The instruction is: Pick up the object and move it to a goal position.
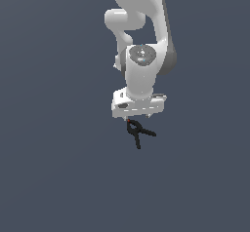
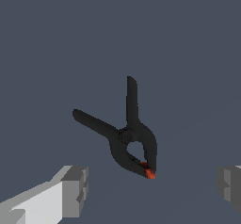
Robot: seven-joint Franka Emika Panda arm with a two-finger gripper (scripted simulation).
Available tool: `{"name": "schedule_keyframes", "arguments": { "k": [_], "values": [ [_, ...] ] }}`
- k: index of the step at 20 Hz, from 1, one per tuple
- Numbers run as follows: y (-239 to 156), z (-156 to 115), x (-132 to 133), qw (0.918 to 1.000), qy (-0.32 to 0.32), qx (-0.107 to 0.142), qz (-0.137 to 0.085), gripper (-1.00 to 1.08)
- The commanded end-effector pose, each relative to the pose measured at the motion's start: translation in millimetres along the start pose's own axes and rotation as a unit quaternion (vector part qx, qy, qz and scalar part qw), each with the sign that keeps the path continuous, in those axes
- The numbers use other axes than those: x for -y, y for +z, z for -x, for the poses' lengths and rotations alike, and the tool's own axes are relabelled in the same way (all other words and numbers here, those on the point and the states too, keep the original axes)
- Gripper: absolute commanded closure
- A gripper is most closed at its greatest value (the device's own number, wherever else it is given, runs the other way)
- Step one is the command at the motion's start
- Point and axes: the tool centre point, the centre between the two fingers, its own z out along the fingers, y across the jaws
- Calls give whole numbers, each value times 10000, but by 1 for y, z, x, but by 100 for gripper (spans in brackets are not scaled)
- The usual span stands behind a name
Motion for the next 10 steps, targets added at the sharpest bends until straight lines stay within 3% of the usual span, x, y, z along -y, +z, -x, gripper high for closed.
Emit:
{"name": "schedule_keyframes", "arguments": {
  "k": [1,10],
  "values": [
    [6,0,0,9999,-156,1,15,-92],
    [40,1,3,9931,-1173,-1,90,-92]
  ]
}}
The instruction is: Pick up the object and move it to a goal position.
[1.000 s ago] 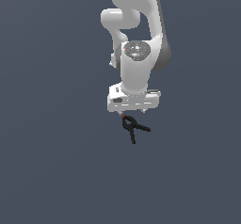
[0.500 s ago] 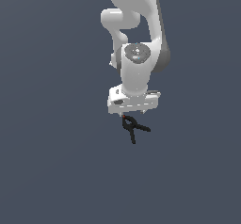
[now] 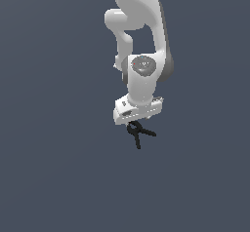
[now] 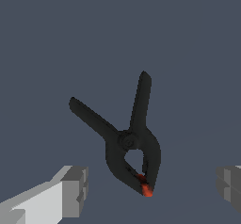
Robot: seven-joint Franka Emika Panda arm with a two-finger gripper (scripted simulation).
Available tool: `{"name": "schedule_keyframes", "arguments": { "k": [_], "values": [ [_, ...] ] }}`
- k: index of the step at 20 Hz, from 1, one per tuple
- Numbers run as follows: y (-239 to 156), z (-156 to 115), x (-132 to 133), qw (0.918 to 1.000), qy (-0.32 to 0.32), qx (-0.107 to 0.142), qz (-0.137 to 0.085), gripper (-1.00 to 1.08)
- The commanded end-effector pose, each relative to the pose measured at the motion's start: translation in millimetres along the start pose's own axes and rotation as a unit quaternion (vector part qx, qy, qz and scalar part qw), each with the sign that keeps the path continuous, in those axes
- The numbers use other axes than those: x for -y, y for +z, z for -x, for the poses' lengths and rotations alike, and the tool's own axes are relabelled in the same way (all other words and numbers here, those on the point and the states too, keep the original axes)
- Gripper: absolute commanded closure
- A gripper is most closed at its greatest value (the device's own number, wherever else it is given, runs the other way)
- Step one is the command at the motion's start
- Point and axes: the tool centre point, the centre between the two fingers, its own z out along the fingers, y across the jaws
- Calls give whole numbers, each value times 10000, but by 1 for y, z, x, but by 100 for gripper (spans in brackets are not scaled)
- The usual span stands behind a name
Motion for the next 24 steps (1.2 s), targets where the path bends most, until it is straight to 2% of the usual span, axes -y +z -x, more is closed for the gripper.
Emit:
{"name": "schedule_keyframes", "arguments": {
  "k": [1,12,17,24],
  "values": [
    [12,0,2,9993,-363,1,21,-92],
    [50,3,9,9883,-1524,-8,62,-92],
    [56,4,11,9852,-1713,-11,65,-92],
    [61,4,11,9853,-1707,-8,64,-92]
  ]
}}
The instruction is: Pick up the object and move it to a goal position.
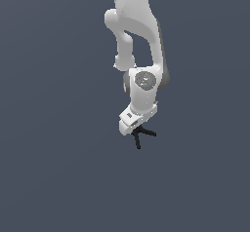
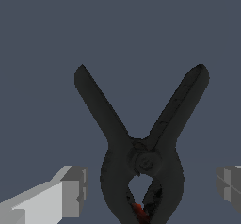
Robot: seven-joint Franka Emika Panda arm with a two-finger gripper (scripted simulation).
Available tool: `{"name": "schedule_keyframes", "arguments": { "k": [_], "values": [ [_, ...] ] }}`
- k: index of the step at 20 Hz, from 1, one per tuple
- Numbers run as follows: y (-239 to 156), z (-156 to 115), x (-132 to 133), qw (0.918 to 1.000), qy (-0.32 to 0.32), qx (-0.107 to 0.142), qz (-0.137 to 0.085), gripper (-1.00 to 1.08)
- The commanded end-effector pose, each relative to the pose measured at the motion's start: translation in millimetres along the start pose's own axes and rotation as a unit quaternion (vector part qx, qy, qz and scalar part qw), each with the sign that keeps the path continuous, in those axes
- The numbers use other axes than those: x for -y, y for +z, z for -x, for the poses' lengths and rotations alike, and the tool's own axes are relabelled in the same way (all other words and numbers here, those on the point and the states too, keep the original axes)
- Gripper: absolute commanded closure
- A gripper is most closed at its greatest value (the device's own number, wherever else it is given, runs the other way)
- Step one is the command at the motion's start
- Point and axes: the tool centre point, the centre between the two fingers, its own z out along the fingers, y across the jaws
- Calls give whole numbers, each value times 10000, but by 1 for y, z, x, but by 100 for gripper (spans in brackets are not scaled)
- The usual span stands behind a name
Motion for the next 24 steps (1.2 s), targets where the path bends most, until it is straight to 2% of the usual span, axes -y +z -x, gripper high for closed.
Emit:
{"name": "schedule_keyframes", "arguments": {
  "k": [1,8,14,15,24],
  "values": [
    [6,0,0,10000,-3,3,-2,-92],
    [38,1,1,10000,-22,1,-1,-92],
    [48,0,0,10000,-27,1,0,-92],
    [48,0,0,10000,-27,1,0,108],
    [48,0,0,10000,-27,1,0,108]
  ]
}}
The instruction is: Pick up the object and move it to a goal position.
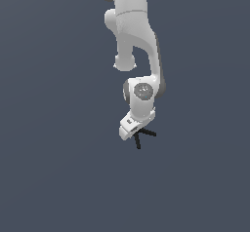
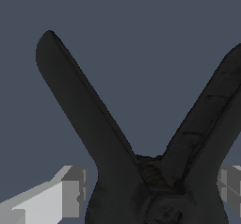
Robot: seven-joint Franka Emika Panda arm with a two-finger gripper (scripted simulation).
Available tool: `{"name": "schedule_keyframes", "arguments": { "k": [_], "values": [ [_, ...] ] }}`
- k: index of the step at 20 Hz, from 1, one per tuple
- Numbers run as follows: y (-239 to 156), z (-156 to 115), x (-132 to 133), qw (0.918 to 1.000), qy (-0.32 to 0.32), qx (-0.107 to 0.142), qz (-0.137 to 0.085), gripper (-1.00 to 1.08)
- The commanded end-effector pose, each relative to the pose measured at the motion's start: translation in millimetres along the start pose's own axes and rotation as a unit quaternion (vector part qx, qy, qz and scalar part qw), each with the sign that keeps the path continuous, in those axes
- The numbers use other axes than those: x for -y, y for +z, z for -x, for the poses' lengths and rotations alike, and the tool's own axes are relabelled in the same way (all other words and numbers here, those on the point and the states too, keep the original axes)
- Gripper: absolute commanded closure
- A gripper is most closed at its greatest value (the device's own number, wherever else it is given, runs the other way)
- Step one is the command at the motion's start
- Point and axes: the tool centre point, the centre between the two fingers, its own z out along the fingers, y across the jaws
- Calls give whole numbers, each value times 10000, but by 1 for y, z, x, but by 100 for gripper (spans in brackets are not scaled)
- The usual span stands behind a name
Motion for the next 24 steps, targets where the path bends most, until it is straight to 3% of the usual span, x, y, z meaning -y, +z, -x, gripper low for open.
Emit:
{"name": "schedule_keyframes", "arguments": {
  "k": [1,12,24],
  "values": [
    [0,0,0,10000,1,-1,1,108],
    [-39,4,-17,10000,-3,0,0,108],
    [-154,16,-68,10000,-8,-4,-8,108]
  ]
}}
